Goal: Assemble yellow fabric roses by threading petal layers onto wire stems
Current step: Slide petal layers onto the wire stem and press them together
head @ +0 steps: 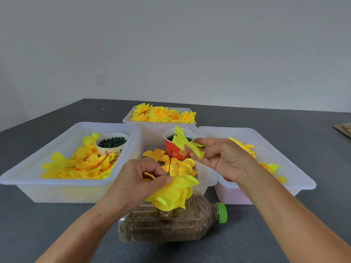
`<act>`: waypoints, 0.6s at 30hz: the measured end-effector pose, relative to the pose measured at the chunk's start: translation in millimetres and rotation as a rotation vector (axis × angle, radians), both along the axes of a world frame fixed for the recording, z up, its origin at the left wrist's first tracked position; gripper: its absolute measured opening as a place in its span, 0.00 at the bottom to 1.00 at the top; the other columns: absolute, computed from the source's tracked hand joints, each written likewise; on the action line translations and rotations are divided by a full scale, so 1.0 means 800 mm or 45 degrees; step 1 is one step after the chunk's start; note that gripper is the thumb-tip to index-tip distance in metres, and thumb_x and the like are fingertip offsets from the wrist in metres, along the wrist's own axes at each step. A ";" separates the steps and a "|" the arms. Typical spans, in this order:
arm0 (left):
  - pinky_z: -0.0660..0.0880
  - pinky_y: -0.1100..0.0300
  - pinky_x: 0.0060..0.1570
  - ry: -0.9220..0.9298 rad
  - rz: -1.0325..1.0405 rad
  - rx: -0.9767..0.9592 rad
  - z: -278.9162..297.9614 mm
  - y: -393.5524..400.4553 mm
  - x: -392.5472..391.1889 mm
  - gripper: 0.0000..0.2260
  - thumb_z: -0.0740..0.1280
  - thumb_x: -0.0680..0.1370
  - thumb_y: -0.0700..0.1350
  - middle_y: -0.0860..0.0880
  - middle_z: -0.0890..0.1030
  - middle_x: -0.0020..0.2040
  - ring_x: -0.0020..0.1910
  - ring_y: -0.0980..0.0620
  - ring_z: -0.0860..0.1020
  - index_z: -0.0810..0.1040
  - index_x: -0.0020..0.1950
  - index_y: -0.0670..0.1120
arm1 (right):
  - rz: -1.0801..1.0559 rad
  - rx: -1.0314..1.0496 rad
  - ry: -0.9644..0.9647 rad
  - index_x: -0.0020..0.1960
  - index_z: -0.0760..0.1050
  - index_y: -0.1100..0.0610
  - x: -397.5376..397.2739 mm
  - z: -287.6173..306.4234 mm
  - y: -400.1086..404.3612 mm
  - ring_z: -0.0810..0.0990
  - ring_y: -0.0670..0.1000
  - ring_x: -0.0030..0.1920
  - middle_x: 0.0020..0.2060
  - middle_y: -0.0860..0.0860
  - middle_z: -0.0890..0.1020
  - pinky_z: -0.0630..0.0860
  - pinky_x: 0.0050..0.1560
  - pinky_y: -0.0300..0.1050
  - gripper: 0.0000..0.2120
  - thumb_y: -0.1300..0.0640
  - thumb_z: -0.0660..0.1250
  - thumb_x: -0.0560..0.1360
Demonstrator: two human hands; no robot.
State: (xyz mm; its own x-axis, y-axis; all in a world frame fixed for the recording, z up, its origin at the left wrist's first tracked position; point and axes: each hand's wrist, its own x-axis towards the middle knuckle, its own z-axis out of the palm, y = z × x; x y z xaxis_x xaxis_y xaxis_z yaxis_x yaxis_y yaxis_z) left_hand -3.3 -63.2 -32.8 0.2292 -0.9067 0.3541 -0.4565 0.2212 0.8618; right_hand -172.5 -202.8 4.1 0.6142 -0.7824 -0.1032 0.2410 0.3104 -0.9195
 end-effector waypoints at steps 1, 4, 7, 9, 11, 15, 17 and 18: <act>0.73 0.62 0.36 0.001 0.002 -0.001 0.000 0.000 0.000 0.07 0.74 0.69 0.39 0.49 0.81 0.36 0.35 0.54 0.77 0.82 0.33 0.49 | 0.007 0.015 -0.034 0.62 0.69 0.72 -0.001 -0.001 0.000 0.81 0.60 0.54 0.57 0.67 0.77 0.80 0.51 0.50 0.23 0.81 0.51 0.70; 0.73 0.63 0.36 0.001 0.004 -0.004 -0.001 0.000 0.000 0.07 0.74 0.69 0.39 0.49 0.81 0.36 0.35 0.55 0.77 0.82 0.33 0.49 | -0.091 -0.084 0.047 0.57 0.74 0.70 -0.002 -0.006 0.001 0.84 0.55 0.46 0.50 0.64 0.82 0.82 0.46 0.45 0.18 0.78 0.64 0.68; 0.74 0.62 0.37 0.004 0.004 -0.006 -0.001 -0.001 0.001 0.07 0.74 0.69 0.39 0.49 0.81 0.36 0.35 0.54 0.77 0.82 0.33 0.49 | -0.237 -0.127 0.198 0.47 0.79 0.64 0.000 -0.012 0.002 0.85 0.52 0.39 0.39 0.57 0.85 0.81 0.39 0.41 0.09 0.68 0.72 0.67; 0.74 0.62 0.37 0.004 0.000 -0.010 -0.002 -0.001 0.001 0.07 0.74 0.69 0.39 0.48 0.81 0.36 0.35 0.54 0.78 0.82 0.33 0.49 | -0.294 -0.090 0.250 0.44 0.79 0.59 0.003 -0.013 0.002 0.84 0.49 0.35 0.35 0.52 0.85 0.77 0.35 0.39 0.06 0.64 0.73 0.68; 0.74 0.61 0.37 0.004 -0.003 -0.011 -0.002 -0.001 0.001 0.06 0.74 0.69 0.39 0.48 0.81 0.36 0.35 0.53 0.78 0.82 0.34 0.49 | -0.371 -0.069 0.285 0.41 0.79 0.56 0.006 -0.013 0.002 0.80 0.47 0.35 0.33 0.49 0.83 0.74 0.37 0.40 0.05 0.62 0.74 0.68; 0.74 0.61 0.37 0.005 -0.004 -0.018 -0.002 -0.002 0.002 0.06 0.74 0.69 0.39 0.48 0.81 0.36 0.35 0.53 0.78 0.82 0.34 0.48 | -0.438 -0.207 0.300 0.42 0.81 0.58 0.009 -0.009 0.008 0.82 0.45 0.30 0.30 0.48 0.83 0.77 0.31 0.36 0.06 0.62 0.75 0.66; 0.75 0.61 0.37 0.004 -0.010 -0.020 -0.003 -0.002 0.002 0.06 0.74 0.69 0.39 0.48 0.81 0.36 0.36 0.52 0.78 0.82 0.34 0.48 | -0.431 -0.277 0.266 0.42 0.82 0.59 0.010 -0.006 0.011 0.82 0.46 0.30 0.30 0.49 0.84 0.77 0.28 0.36 0.05 0.63 0.75 0.67; 0.75 0.60 0.38 0.006 -0.012 -0.021 -0.003 -0.002 0.002 0.05 0.74 0.69 0.39 0.48 0.81 0.36 0.36 0.52 0.78 0.82 0.34 0.48 | -0.423 -0.304 0.247 0.42 0.82 0.59 0.010 -0.005 0.013 0.83 0.47 0.31 0.32 0.50 0.84 0.77 0.29 0.37 0.04 0.63 0.74 0.67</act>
